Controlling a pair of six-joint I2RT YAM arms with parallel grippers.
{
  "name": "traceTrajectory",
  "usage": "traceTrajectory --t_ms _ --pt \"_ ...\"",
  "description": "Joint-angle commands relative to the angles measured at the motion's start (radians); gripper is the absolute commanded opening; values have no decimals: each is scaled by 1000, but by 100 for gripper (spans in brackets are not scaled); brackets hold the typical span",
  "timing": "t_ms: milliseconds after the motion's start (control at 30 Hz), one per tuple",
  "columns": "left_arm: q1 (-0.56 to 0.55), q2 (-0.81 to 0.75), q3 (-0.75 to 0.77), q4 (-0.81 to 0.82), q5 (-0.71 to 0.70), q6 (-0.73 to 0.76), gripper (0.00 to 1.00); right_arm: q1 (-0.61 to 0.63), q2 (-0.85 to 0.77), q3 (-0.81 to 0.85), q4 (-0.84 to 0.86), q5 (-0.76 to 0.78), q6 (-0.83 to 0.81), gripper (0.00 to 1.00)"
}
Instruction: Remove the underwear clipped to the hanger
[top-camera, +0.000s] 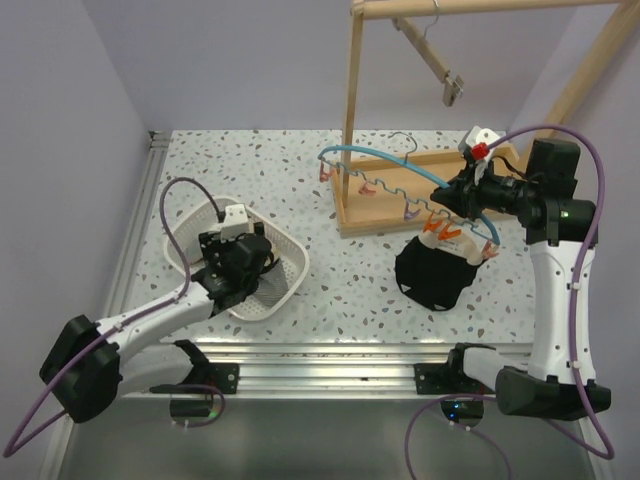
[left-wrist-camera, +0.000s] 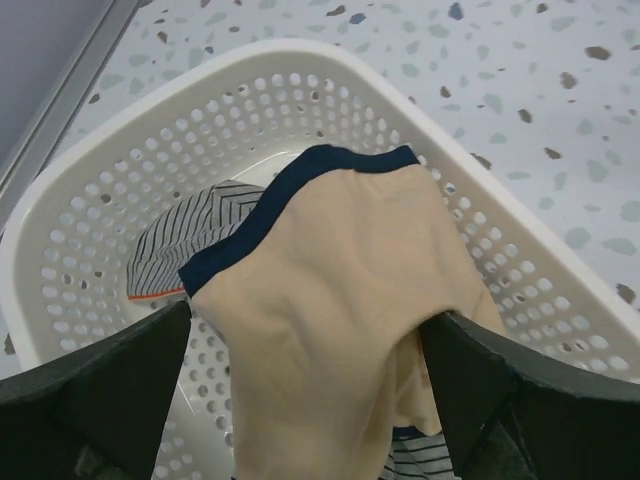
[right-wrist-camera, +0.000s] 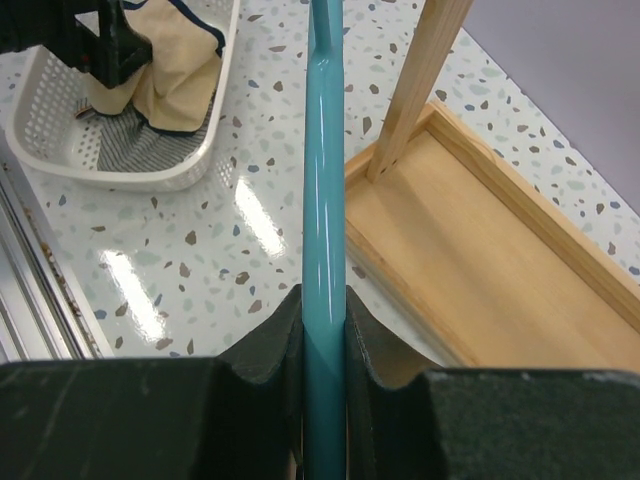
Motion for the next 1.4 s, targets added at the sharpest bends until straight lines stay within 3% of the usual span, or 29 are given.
traceTrajectory --t_ms 0,100,200,267,300,433,567,700,900,1133,1367 --pt "-5 -146 9 39 120 45 100 -5 2 13 46 -38 1 0" --pt "-5 -300 -47 204 290 155 100 -5 1 16 39 -42 -10 0" --pt "-7 -378 -53 246 459 226 100 -5 1 16 36 -48 -16 0" --pt "-7 -380 -52 291 570 258 100 -5 2 19 33 -49 -15 0" --pt "-7 -372 -52 312 699 283 100 -5 5 20 34 -52 -9 0" --pt "-54 -235 -42 520 941 331 100 -6 19 22 49 -60 27 0" --pt "-257 -44 42 689 897 464 100 -7 25 17 72 -74 64 0" --pt "-311 207 109 941 920 515 100 -5 21 11 86 -74 80 0" --pt "-355 457 273 1128 891 477 95 -5 7 -4 109 -75 105 0" --pt "-401 582 416 1190 788 489 87 -5 6 -15 120 -78 113 0" --pt "-413 651 525 1132 785 512 77 -5 4 -18 125 -78 114 0"
